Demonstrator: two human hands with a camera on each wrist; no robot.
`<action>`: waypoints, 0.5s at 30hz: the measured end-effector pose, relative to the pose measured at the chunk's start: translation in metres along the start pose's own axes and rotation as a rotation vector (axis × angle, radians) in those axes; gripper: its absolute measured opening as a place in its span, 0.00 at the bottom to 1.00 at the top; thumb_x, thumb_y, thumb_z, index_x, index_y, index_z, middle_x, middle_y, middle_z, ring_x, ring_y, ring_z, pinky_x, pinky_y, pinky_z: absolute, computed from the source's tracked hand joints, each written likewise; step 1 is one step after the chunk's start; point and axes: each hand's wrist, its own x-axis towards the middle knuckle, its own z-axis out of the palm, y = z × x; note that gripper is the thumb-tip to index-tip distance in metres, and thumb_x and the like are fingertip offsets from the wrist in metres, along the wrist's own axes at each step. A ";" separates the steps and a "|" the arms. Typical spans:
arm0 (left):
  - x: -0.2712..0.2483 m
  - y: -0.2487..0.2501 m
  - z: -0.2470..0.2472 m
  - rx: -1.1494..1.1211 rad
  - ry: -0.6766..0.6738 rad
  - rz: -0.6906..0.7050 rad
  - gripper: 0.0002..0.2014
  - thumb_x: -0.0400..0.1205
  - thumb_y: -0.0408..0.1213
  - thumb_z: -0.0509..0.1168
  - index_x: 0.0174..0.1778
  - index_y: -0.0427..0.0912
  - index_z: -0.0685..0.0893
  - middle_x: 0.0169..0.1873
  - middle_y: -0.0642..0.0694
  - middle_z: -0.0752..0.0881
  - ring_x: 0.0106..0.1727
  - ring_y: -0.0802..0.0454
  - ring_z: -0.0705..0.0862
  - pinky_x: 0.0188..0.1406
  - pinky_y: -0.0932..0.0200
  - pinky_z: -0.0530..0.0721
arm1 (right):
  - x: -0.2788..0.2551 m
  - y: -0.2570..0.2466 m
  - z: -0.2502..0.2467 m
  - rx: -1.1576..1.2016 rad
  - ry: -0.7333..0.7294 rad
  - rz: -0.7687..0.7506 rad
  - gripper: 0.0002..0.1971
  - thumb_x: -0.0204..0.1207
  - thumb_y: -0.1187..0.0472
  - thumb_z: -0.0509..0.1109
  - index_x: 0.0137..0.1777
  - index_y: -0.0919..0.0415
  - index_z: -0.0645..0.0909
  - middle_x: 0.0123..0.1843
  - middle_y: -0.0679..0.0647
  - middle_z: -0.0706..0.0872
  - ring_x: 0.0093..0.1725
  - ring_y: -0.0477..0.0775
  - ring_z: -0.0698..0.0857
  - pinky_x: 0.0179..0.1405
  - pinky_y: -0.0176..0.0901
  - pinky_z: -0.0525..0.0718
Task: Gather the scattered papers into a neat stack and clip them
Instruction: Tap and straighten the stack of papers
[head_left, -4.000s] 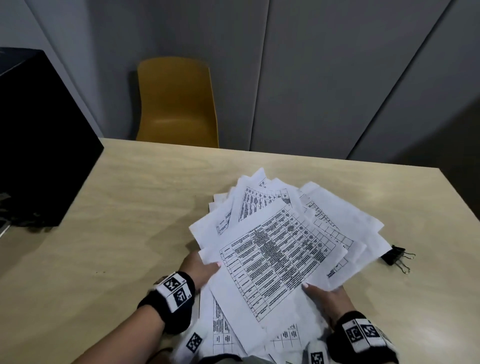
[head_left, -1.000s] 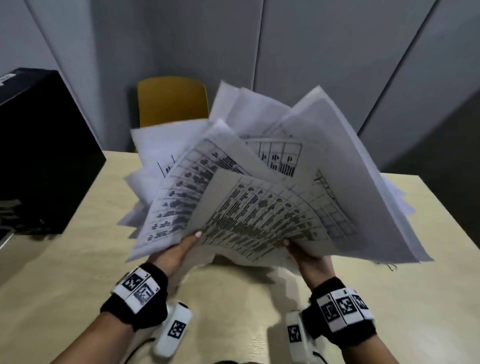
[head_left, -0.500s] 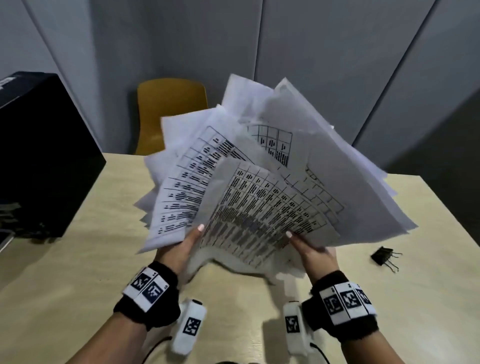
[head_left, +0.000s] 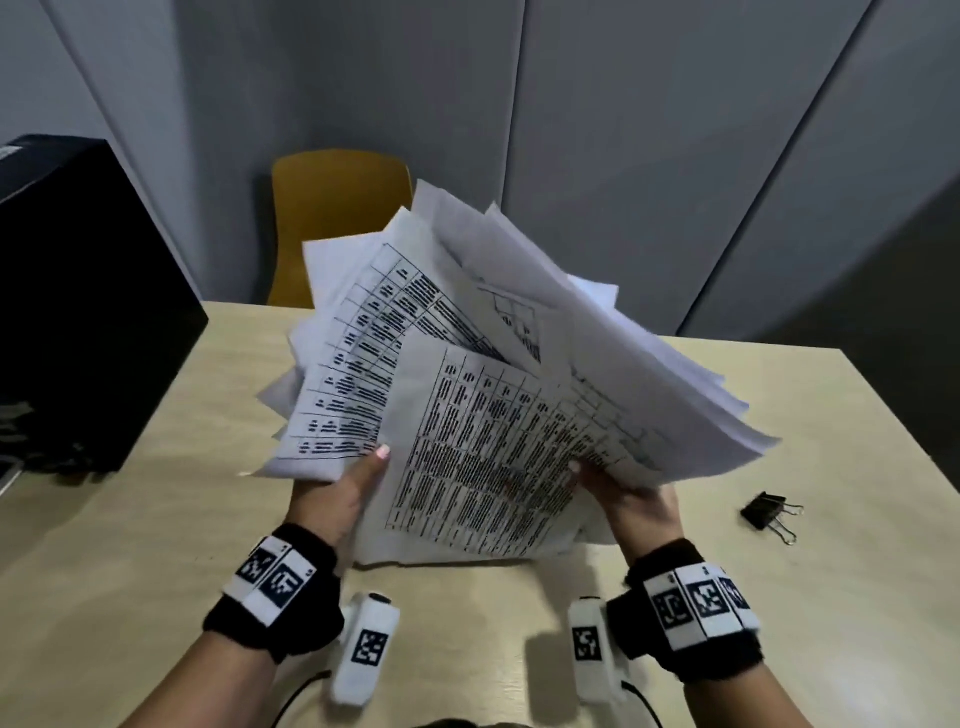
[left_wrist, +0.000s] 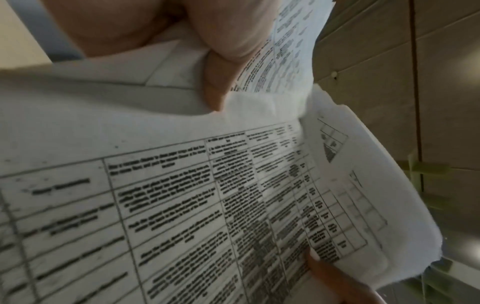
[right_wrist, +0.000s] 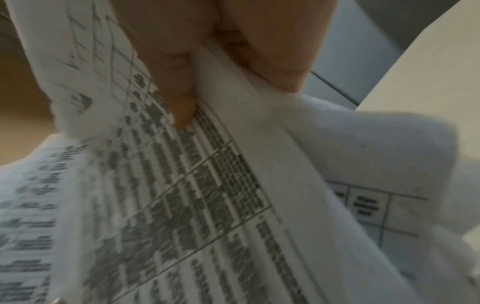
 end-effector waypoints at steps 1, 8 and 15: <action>0.002 0.000 -0.001 -0.014 0.024 0.013 0.26 0.77 0.24 0.66 0.72 0.37 0.70 0.61 0.50 0.77 0.53 0.58 0.77 0.35 0.87 0.74 | 0.001 0.001 -0.004 0.019 0.024 -0.003 0.21 0.60 0.80 0.76 0.50 0.60 0.80 0.33 0.34 0.89 0.36 0.27 0.86 0.34 0.20 0.81; 0.006 -0.010 -0.004 -0.048 -0.016 0.003 0.40 0.56 0.47 0.77 0.66 0.45 0.78 0.58 0.55 0.85 0.60 0.60 0.84 0.60 0.61 0.81 | 0.000 0.005 -0.011 0.036 0.037 0.023 0.21 0.63 0.80 0.75 0.57 0.69 0.80 0.39 0.36 0.89 0.33 0.23 0.83 0.32 0.15 0.77; 0.020 0.007 -0.017 -0.117 -0.011 0.094 0.37 0.53 0.53 0.83 0.57 0.44 0.85 0.58 0.44 0.87 0.65 0.40 0.81 0.69 0.43 0.74 | 0.007 -0.011 -0.023 0.128 -0.085 -0.110 0.17 0.54 0.66 0.83 0.44 0.56 0.86 0.37 0.39 0.92 0.42 0.35 0.88 0.41 0.26 0.84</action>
